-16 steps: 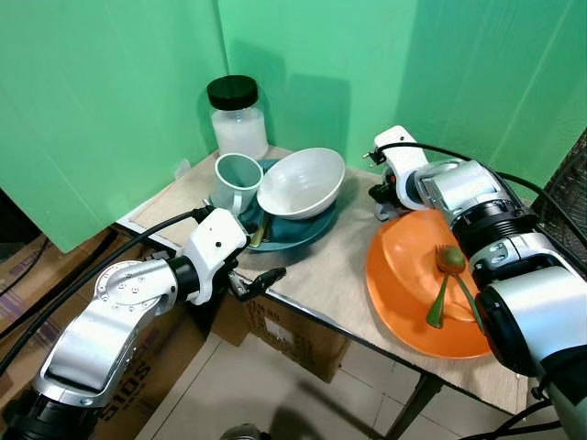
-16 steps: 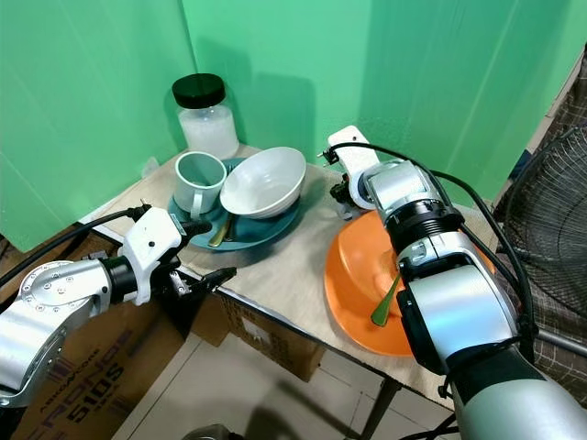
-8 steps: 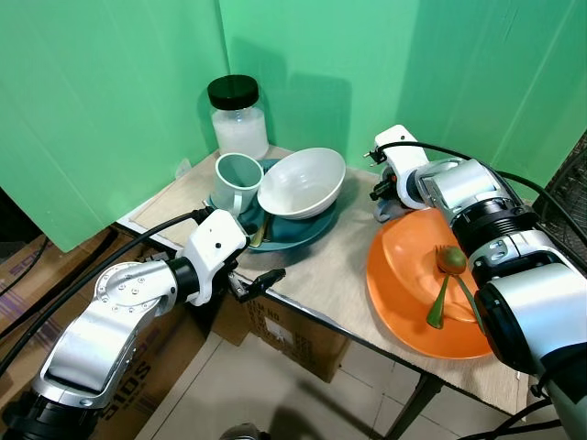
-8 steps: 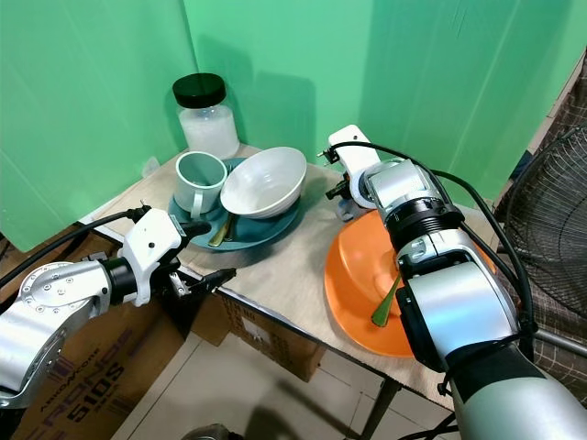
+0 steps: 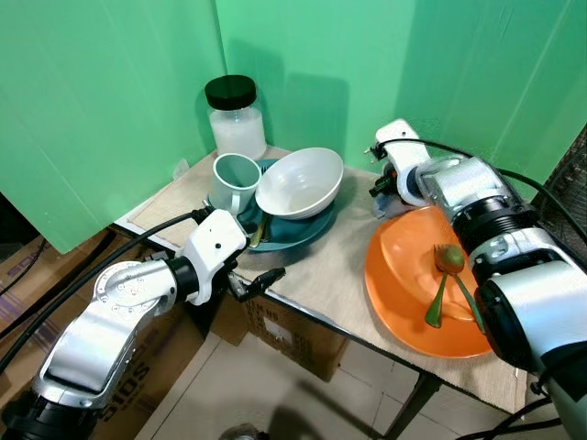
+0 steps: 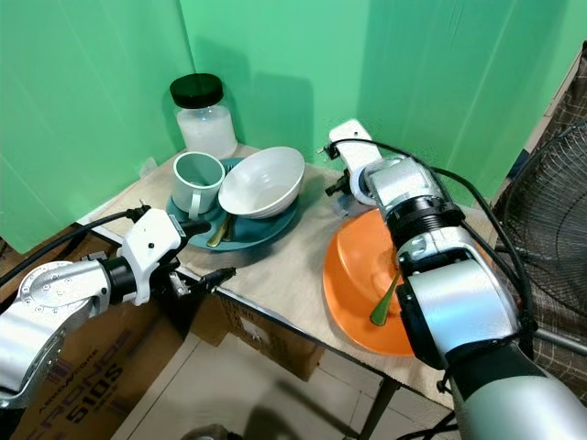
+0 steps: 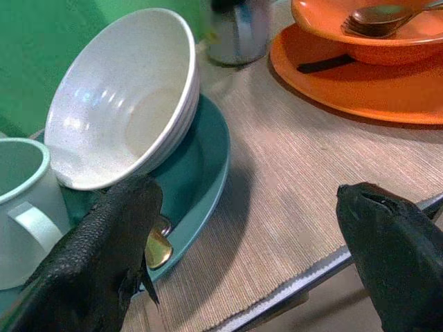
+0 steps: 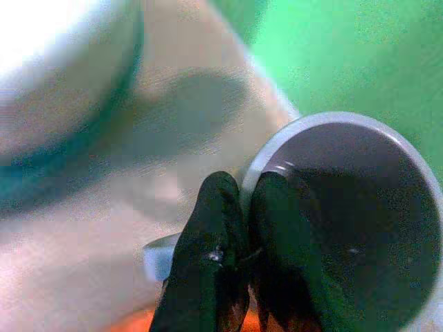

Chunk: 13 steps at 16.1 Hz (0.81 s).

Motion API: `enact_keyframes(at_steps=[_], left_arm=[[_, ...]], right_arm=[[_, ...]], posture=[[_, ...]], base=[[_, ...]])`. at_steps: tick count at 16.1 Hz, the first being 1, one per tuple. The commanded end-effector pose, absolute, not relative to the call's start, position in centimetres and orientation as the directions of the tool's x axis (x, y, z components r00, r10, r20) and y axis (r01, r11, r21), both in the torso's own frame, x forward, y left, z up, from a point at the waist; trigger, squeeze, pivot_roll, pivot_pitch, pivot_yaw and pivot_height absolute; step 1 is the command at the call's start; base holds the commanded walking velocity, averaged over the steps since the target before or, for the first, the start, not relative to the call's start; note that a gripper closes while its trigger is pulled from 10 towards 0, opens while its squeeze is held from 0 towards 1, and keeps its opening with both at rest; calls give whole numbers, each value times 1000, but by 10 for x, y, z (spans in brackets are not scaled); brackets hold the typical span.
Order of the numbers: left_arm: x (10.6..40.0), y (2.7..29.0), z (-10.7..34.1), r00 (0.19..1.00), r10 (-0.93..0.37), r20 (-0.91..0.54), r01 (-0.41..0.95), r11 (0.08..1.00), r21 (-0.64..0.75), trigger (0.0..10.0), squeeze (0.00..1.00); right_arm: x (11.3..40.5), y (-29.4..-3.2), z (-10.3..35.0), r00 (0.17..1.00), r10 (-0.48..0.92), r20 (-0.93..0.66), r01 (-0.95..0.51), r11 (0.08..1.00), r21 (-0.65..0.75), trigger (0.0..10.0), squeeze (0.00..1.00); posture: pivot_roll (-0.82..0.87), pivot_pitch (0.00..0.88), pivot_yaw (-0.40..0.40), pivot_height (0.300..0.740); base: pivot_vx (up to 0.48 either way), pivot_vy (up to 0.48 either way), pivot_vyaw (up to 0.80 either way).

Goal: Setting the table

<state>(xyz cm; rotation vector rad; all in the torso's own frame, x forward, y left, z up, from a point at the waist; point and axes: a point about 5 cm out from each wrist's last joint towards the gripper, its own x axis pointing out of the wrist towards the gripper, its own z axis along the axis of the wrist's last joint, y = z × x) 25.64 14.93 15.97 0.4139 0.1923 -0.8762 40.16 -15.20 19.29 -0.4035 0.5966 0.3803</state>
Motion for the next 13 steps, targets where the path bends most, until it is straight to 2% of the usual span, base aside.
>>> enact_keyframes(at_steps=[1, 2, 3, 5, 6, 7, 8, 9, 10, 11, 13], left_arm=[[256, 151, 164, 646, -696, -312, 763, 576, 294, 10000, 376], [257, 152, 170, 675, -686, -271, 737, 608, 295, 10000, 380], [257, 152, 172, 687, -681, -253, 725, 621, 298, 10000, 380], [258, 150, 180, 733, -658, -176, 677, 676, 292, 10000, 369], [258, 151, 184, 757, -637, -148, 648, 700, 301, 10000, 361], [259, 153, 186, 787, -603, -127, 608, 728, 316, 10000, 353], [258, 156, 189, 835, -542, -89, 539, 777, 325, 10000, 361], [256, 158, 193, 880, -474, -39, 460, 828, 321, 10000, 349], [255, 158, 195, 896, -444, -11, 424, 849, 315, 10000, 341], [256, 155, 198, 914, -405, 24, 378, 871, 314, 10000, 322], [264, 151, 198, 940, -337, 50, 308, 904, 296, 10000, 302]], right_arm=[[404, -149, 217, 801, 282, -528, -458, 857, -238, 0, 0], [396, -150, 238, 832, 379, -406, -481, 857, -186, 0, 0], [391, -153, 244, 840, 398, -368, -485, 856, -181, 0, 0], [361, -165, 266, 864, 471, -178, -498, 851, -164, 0, 0], [344, -173, 271, 878, 464, -115, -477, 867, -145, 353, 0], [333, -176, 272, 892, 447, -70, -453, 874, -177, 9451, 0], [311, -174, 275, 896, 443, 19, -431, 881, -197, 10000, 0], [287, -170, 277, 892, 433, 130, -410, 896, -169, 10000, 0], [276, -172, 279, 902, 364, 232, -317, 923, -216, 10000, 0], [266, -178, 270, 933, 226, 280, -209, 974, -90, 10000, 0], [252, -176, 259, 953, 138, 269, -129, 990, -51, 10000, 0]], posture=[[68, 0, 43, 740], [77, 0, 36, 740], [77, 0, 36, 740], [82, 0, 30, 740], [80, 0, 31, 740], [76, 0, 32, 740], [63, 0, 42, 740], [57, 0, 45, 740], [39, 0, 54, 740], [35, 0, 49, 740], [26, 0, 48, 740]], base=[[0, 0, 0], [0, 0, 0], [0, 0, 0], [0, 0, 0], [0, 0, 0], [0, 0, 0], [0, 0, 0], [0, 0, 0], [0, 0, 0], [0, 0, 0], [0, 0, -800]])
